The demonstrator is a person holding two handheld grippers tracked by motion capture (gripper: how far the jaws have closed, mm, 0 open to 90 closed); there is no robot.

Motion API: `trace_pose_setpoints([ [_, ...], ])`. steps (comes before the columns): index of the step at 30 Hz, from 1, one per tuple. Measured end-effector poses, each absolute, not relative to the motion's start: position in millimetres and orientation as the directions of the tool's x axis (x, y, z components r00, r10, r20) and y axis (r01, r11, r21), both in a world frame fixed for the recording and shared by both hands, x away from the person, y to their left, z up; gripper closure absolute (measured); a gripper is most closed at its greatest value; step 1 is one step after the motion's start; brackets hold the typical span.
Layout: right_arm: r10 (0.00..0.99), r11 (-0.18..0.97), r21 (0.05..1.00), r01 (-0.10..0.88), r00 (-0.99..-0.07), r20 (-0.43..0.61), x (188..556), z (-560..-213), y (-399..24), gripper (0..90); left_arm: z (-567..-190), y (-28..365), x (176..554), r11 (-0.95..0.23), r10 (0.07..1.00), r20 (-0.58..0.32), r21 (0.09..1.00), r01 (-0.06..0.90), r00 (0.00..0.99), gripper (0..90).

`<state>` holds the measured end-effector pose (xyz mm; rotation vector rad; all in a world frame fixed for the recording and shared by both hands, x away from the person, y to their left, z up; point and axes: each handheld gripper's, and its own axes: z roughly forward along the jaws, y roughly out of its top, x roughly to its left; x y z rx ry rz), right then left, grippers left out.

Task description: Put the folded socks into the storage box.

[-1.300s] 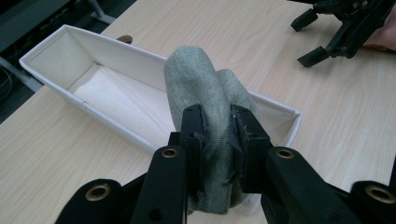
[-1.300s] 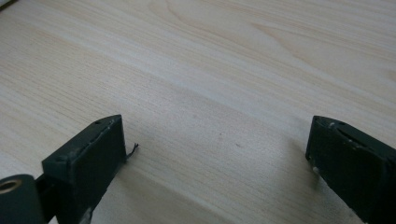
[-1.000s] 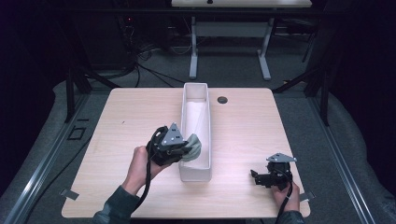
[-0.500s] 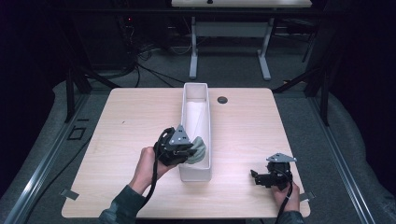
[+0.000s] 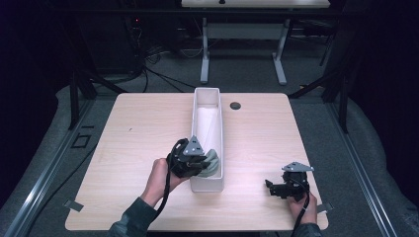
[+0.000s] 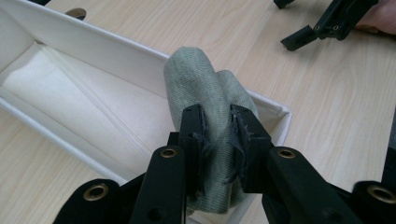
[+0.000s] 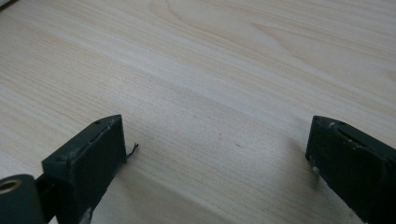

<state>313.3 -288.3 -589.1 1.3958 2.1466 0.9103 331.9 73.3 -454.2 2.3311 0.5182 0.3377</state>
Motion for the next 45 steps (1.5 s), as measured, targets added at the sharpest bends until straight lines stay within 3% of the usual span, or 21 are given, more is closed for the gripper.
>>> trace_pose_setpoints([
  [45,0.914,0.281,0.717,0.639,-0.407,0.004,313,-589,-288,4.5,-483,55,339,-0.717,0.461,0.062,0.614,0.331,0.885,70.6],
])
